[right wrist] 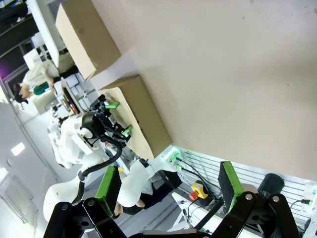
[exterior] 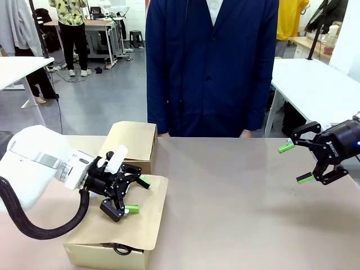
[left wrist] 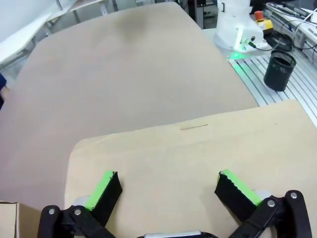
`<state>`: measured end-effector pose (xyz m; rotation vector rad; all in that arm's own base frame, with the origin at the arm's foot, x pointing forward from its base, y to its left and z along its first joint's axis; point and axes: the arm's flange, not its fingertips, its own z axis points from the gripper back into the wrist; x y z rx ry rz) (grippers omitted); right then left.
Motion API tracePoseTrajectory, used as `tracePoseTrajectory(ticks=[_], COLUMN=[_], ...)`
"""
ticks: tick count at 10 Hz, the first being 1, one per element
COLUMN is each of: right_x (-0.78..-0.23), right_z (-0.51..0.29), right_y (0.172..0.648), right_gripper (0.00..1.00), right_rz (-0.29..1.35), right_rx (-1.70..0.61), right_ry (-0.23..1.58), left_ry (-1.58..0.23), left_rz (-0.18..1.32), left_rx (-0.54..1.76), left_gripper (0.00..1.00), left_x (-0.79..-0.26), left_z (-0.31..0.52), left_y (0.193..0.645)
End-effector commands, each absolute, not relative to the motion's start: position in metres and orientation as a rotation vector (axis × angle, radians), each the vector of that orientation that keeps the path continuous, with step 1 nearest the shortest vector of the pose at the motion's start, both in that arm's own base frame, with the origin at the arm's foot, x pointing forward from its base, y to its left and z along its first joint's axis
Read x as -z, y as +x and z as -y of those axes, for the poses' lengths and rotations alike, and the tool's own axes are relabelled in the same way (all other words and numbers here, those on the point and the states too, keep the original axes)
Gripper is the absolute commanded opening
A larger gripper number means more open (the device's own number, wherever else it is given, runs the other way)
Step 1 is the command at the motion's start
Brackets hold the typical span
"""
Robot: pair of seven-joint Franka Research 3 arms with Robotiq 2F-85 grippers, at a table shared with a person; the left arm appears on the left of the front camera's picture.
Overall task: Place items inside the box.
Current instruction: Close the lid of the Mailer Box closest to the robot.
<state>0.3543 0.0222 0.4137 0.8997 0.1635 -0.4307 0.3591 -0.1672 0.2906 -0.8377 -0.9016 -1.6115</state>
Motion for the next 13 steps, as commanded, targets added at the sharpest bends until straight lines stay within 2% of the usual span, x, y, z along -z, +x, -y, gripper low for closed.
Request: tracePoseTrajectory(ticks=[1,4,5,7,8,10,12,13], right_x=[-0.414,-0.414,-0.414,-0.414,-0.414,-0.414,-0.414,-0.414], right_z=[-0.023,-0.023,-0.023,-0.023,-0.023,-0.023,-0.023,-0.023], right_y=[0.354,0.354,0.354,0.354,0.354,0.354,0.354,0.354], right_gripper=[1.00,1.00,1.00,1.00,1.00,1.00,1.00,1.00], right_rz=[-0.151,-0.151,-0.151,-0.151,-0.151,-0.151,-0.151,-0.151], right_rx=[0.416,0.416,0.416,0.416,0.416,0.416,0.416,0.416], right_ry=[0.923,0.923,0.923,0.923,0.923,0.923,0.923,0.923], left_ry=[-0.805,-1.065,-1.073,-1.230,-1.241,-1.127,-1.126,-1.088], left_rz=[0.912,0.764,0.725,0.640,0.630,0.566,0.437,0.407], left_rx=[1.571,1.381,1.325,1.183,1.061,0.462,0.175,0.149], left_gripper=[1.00,1.00,1.00,1.00,1.00,1.00,1.00,1.00], left_x=[-0.292,-0.367,-0.381,-0.401,-0.409,-0.414,-0.396,-0.376], left_z=[0.125,0.066,0.044,0.000,-0.021,-0.054,-0.087,-0.099], left_y=[0.237,0.240,0.238,0.235,0.237,0.260,0.293,0.315])
